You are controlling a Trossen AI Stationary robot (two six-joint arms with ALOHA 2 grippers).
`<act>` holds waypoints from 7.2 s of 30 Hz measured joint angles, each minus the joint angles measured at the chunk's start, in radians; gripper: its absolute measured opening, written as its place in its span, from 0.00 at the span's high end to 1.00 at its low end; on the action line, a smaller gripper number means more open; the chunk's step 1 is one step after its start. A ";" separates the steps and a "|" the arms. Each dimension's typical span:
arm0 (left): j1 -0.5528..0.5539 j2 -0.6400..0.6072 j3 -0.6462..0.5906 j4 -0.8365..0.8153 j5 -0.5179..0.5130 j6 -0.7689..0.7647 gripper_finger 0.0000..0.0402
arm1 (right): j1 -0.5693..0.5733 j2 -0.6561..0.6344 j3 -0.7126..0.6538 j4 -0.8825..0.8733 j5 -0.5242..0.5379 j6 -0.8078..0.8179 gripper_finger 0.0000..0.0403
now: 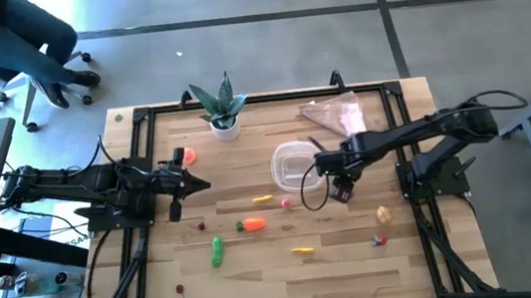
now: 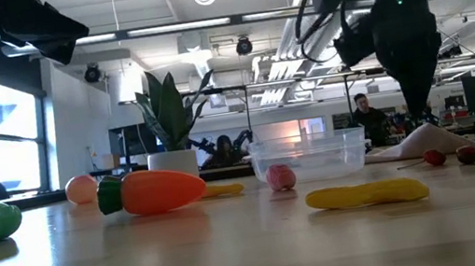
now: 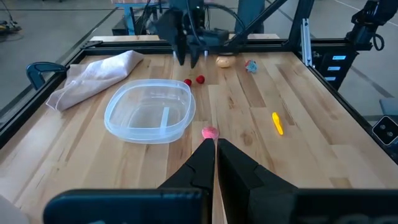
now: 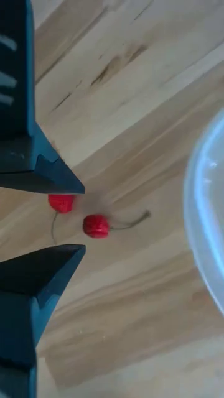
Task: Pick and placing Produce into tupperware
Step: Put the red cherry into the transparent bin
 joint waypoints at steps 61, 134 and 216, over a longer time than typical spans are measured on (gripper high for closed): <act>0.000 0.000 0.000 0.000 0.000 0.000 0.98 | -0.053 0.159 -0.099 0.149 -0.042 -0.040 0.75; 0.000 0.000 0.000 0.000 0.000 0.000 0.98 | -0.190 0.361 0.300 0.289 0.058 -0.400 0.82; 0.000 0.000 0.000 0.000 0.000 0.000 0.98 | -0.121 0.247 0.569 -0.307 0.191 -0.225 0.71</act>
